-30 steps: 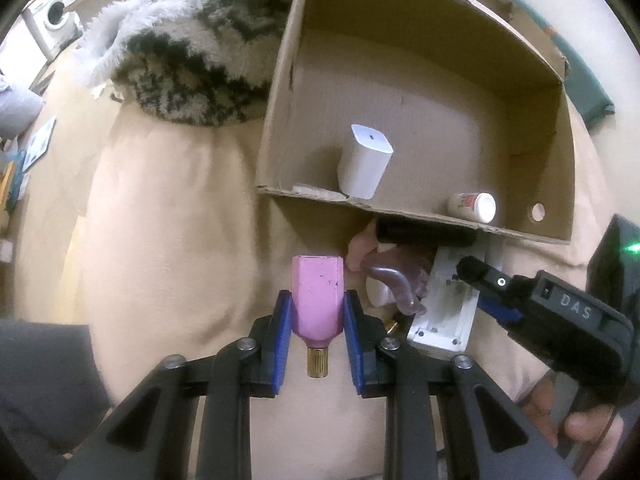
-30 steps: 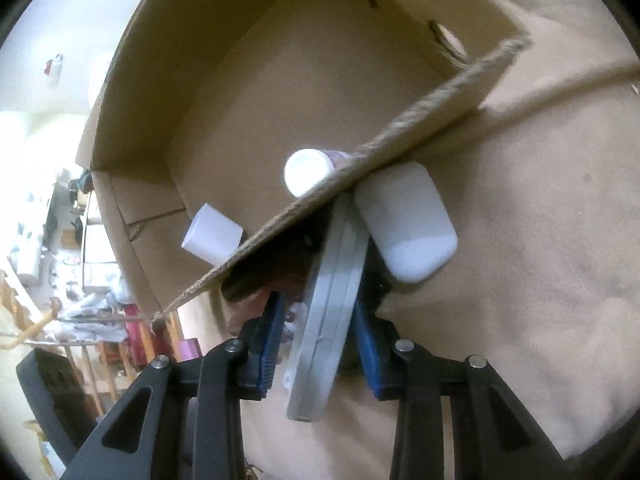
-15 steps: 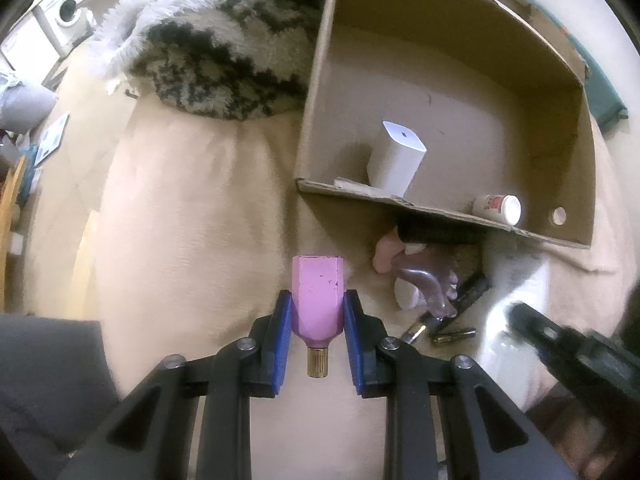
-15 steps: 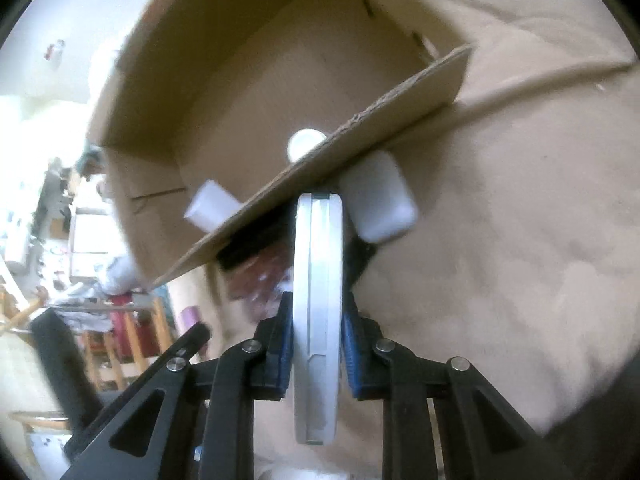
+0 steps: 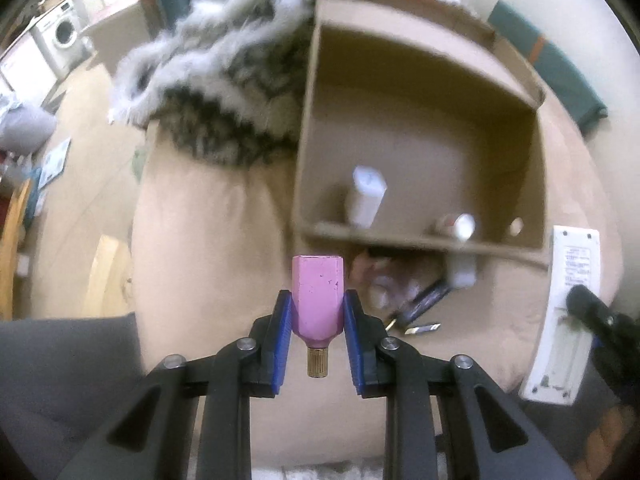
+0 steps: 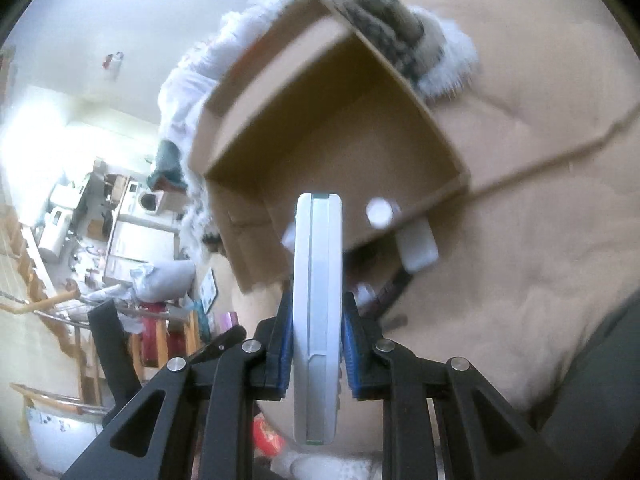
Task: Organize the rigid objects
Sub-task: 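Grasp the white remote with the right tool while the left tool holds the lip-gloss, then place the lip-gloss and white remote into the box, opening both tools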
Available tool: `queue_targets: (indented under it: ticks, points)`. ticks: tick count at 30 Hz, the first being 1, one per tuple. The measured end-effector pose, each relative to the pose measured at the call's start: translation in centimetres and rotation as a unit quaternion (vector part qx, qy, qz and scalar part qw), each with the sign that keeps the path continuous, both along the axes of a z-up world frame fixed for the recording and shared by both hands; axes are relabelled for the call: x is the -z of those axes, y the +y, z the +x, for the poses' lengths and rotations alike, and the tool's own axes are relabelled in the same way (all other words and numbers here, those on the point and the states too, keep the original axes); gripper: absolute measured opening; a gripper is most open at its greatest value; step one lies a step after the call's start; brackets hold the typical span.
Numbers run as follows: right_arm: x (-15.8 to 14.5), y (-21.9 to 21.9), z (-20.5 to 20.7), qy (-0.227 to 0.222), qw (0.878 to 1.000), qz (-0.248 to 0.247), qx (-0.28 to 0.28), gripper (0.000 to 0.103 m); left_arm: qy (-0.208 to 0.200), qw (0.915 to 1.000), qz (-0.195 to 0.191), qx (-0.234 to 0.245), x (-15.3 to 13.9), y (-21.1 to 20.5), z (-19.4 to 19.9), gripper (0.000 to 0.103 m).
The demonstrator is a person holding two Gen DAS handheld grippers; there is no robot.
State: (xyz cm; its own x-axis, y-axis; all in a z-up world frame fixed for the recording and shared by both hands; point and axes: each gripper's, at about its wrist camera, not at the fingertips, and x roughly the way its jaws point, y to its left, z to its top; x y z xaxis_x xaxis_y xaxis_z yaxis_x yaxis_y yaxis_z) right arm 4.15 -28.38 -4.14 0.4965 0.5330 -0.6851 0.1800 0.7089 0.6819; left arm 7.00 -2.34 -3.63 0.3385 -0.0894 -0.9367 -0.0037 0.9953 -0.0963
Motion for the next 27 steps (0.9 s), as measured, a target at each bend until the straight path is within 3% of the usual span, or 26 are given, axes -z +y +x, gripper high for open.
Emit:
queue_targets:
  ticks: [2, 11, 19, 27]
  points:
    - [-1.2, -0.3, 0.9, -0.015, 1.0, -0.015, 0.001, 0.023, -0.03, 0.9995, 0.013, 0.004, -1.6, -0.4, 1.0, 0.023]
    - [-3.6, -0.8, 5.2, -0.043, 0.997, -0.063, -0.002, 0.023, -0.058, 0.9981, 0.009, 0.018, -3.8, -1.8, 5.1, 0.023]
    - [-1.4, -1.2, 9.6, -0.046, 0.995, -0.083, -0.018, 0.023, -0.072, 0.9961, 0.029, 0.042, -2.7, -3.3, 9.0, 0.023]
    - [2.0, -1.3, 13.3, -0.021, 0.995, -0.1, -0.024, 0.023, -0.057, 0.996, 0.038, 0.056, 0.4, -5.2, 11.7, 0.023]
